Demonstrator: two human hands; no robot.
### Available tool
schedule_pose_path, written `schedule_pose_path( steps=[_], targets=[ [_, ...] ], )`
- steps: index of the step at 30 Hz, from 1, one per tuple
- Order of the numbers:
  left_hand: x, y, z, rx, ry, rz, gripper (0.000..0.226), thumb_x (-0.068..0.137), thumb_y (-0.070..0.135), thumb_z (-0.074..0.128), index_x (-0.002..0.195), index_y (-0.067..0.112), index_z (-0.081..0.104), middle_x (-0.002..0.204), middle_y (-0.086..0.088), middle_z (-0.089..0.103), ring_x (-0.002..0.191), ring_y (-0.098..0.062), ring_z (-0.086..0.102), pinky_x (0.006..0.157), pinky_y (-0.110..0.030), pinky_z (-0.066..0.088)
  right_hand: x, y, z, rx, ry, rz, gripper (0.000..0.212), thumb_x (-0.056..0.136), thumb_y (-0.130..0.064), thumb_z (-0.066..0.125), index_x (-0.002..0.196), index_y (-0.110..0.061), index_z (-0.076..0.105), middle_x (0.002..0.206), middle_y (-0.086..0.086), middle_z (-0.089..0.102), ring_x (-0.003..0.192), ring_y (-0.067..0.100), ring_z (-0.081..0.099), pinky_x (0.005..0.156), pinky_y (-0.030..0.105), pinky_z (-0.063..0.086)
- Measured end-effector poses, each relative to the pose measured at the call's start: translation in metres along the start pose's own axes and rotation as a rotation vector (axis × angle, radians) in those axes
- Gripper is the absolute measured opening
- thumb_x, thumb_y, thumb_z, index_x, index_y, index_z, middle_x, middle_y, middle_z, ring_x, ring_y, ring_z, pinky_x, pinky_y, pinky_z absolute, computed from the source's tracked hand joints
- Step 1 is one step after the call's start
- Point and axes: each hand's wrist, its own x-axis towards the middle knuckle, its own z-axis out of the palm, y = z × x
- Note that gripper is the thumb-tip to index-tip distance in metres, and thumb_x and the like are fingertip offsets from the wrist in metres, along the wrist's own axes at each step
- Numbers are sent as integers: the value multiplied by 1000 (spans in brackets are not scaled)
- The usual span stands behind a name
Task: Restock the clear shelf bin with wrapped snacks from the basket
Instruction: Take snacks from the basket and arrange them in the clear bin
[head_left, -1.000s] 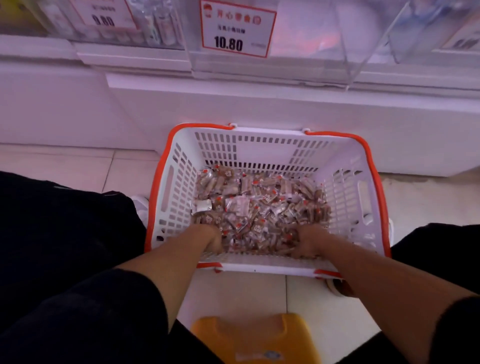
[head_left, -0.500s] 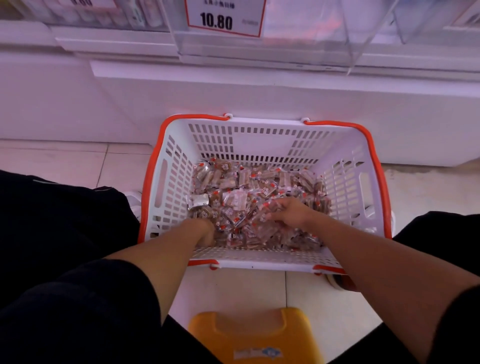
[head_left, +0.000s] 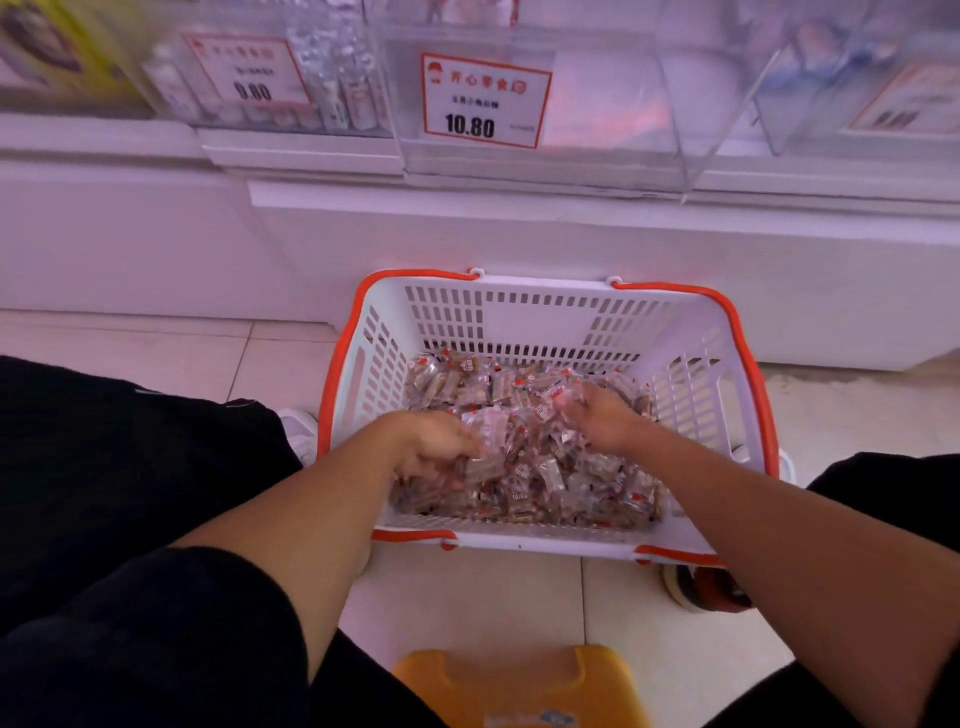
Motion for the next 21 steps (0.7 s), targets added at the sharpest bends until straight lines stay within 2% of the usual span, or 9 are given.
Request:
schedule_pose_path(
  steps=[2,5,6,8,11,14,18,20,21],
  targets=[
    [-16,16,-11,-237,-36,84,13,100,19,57,108,17,67,103,-3,66,91,-17,65,68,-27,59,-7,-20,-22,122,-111,19,26,100,-39,51,95,-15,57,89,5,57,69,19,65,62,42,61],
    [-49,49,-40,-344,-37,231,24,100,17,57,120,8,66,124,-18,67,113,-29,65,97,-40,53,-21,-65,-72,-17,-211,-117,46,88,-40,70,90,3,57,79,10,56,61,19,67,52,35,58],
    [-64,62,-50,-326,-26,279,26,101,18,55,123,6,65,128,-18,65,117,-29,64,97,-39,52,-29,-82,-89,-26,-212,-161,46,84,-38,75,90,4,59,73,9,55,56,17,65,48,30,54],
    [-100,88,-64,-289,-6,371,25,102,19,52,121,6,64,124,-13,69,108,-22,69,83,-30,55,-51,-114,-120,-17,-250,-250,32,83,-31,76,91,-2,66,67,1,60,54,14,64,46,24,51],
    [-156,116,-68,-275,21,491,21,103,22,50,114,11,64,109,-9,75,92,-14,69,63,-20,52,-84,-147,-153,30,-284,-403,10,92,-14,67,95,-5,66,75,5,63,69,17,64,59,28,56],
    [-190,126,-60,-352,59,613,27,99,27,55,118,12,66,105,-7,73,81,-10,66,56,-18,51,-105,-165,-164,45,-145,-535,15,92,-7,66,107,-3,64,83,21,63,71,18,65,65,34,60],
    [-200,138,-48,-447,71,763,30,94,34,57,117,18,68,106,-1,72,90,-12,65,66,-27,55,-112,-176,-162,141,171,-586,43,70,-12,87,105,-22,65,80,10,72,66,18,64,67,36,55],
    [-199,145,-44,-432,105,812,28,92,38,57,111,23,72,107,-1,71,95,-14,63,72,-31,56,-115,-176,-158,88,303,-598,45,64,-18,91,103,-23,68,78,4,73,67,18,67,68,32,55],
    [-199,147,-42,-420,114,827,29,90,40,57,109,25,73,109,-3,72,96,-14,64,74,-31,56,-117,-175,-155,55,369,-606,45,61,-20,92,101,-23,70,77,0,73,65,12,66,66,27,55]
  ],
)
